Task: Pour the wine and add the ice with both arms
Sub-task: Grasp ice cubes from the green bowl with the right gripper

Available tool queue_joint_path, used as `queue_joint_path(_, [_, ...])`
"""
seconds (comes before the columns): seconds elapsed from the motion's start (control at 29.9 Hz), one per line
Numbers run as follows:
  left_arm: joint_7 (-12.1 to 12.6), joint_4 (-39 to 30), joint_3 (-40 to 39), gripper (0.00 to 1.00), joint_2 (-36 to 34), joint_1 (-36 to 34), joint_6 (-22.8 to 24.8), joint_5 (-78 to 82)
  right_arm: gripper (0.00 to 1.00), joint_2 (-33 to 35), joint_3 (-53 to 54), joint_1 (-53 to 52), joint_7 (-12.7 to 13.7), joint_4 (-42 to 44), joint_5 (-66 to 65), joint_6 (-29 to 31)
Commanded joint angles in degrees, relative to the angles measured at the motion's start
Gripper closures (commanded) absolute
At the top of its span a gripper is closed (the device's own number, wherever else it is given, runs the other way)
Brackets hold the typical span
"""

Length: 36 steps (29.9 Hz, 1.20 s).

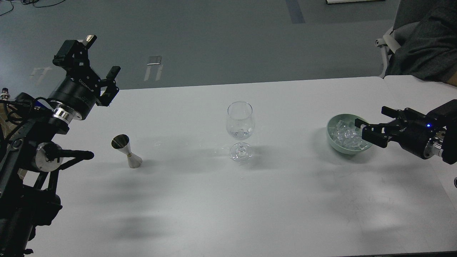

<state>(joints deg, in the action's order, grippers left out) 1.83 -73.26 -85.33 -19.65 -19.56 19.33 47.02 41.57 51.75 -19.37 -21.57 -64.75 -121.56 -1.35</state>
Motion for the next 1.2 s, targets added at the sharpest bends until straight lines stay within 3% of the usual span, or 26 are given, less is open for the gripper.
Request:
queue_joint_path(0.0, [0.0, -0.1, 0.0, 0.02, 0.4, 0.0, 0.0, 0.0, 0.27, -1.6, -0.1, 0.1, 0.1, 1.4, -0.8, 0.1])
queue_joint_path(0.03, [0.0, -0.1, 0.0, 0.02, 0.4, 0.1, 0.0, 0.1, 0.36, -2.1, -0.2, 0.1, 0.1, 1.8, -0.8, 0.3])
queue_joint_path(0.13, [0.0, -0.2, 0.0, 0.02, 0.4, 0.2, 0.0, 0.1, 0.43, -3.3, -0.9, 0.1, 0.2, 3.1, -0.9, 0.5])
queue_joint_path(0.97, [-0.1, -0.5, 0.0, 0.02, 0.4, 0.5, 0.3, 0.1, 0.43, -7.7, -2.1, -0.5, 0.7, 7.2, -1.0, 0.6])
queue_joint_path(1.1, [-0.1, -0.5, -0.1, 0.02, 0.3, 0.5, 0.3, 0.0, 0.46, -8.0, -2.1, -0.6, 0.7, 7.2, -1.2, 0.6])
queue_joint_path(1.17, [-0.1, -0.5, -0.1, 0.02, 0.3, 0.5, 0.3, 0.1, 0.52, -8.0, -2.1, -0.6, 0.7, 7.3, -1.3, 0.6])
